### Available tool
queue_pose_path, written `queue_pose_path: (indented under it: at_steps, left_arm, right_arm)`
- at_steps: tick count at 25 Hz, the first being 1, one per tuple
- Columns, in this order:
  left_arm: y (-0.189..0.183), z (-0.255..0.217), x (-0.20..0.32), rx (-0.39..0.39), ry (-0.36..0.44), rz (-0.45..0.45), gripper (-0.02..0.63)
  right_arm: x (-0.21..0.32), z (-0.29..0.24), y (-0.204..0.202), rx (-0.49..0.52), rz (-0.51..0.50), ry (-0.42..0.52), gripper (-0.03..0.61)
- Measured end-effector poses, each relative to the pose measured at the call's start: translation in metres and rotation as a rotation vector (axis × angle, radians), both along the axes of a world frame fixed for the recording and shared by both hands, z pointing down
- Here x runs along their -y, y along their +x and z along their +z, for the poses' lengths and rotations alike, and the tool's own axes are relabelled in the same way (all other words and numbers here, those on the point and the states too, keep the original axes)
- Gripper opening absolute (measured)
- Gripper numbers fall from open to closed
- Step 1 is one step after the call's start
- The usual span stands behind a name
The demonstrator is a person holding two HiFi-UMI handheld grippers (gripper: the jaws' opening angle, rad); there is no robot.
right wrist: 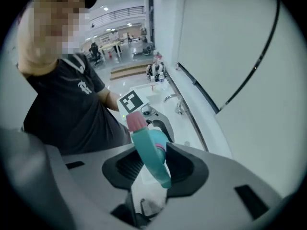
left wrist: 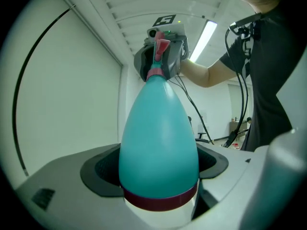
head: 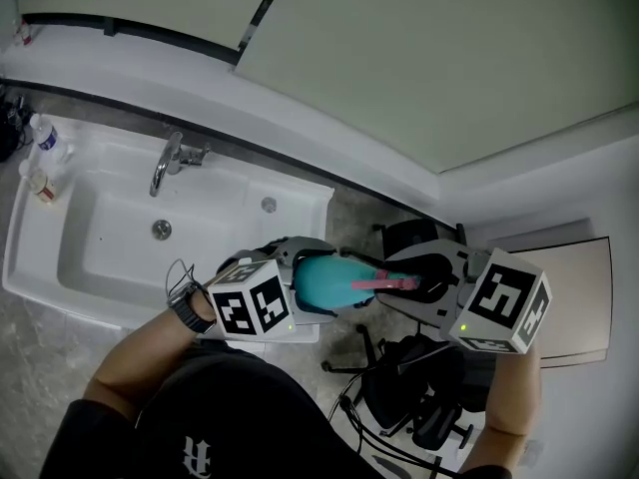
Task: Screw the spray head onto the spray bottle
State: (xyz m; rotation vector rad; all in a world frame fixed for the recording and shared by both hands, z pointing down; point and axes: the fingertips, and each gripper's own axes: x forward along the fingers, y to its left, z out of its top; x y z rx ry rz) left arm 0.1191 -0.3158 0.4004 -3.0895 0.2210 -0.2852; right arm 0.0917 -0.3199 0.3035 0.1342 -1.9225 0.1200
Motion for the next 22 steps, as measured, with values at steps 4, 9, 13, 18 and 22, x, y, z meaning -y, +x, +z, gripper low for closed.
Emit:
queue_pose_path:
  at_steps: [4, 9, 13, 18, 22]
  left_arm:
    - [0.002, -0.003, -0.003, -0.051, -0.041, 0.033, 0.426]
    - [-0.002, -0.007, -0.003, -0.078, -0.049, 0.06, 0.426]
    - [-0.005, -0.014, -0.002, -0.112, -0.077, 0.066, 0.427]
    - [-0.005, -0.014, 0.005, -0.096, -0.08, 0.025, 0.426]
    - [-0.007, -0.013, 0.013, -0.094, -0.077, -0.022, 0.426]
  right_arm:
    - [0.001, 0.001, -0.001, 0.023, 0.035, -0.072, 0.133]
    - [-0.001, -0.011, -0.005, 0.086, -0.006, -0.022, 0.133]
    - [0.003, -0.015, -0.002, 0.1, 0.012, 0.012, 0.133]
    - [0.007, -0.016, 0.003, 0.081, 0.108, 0.014, 0.133]
    - [0.0, -0.02, 0.005, 0.065, 0.117, 0.018, 0.133]
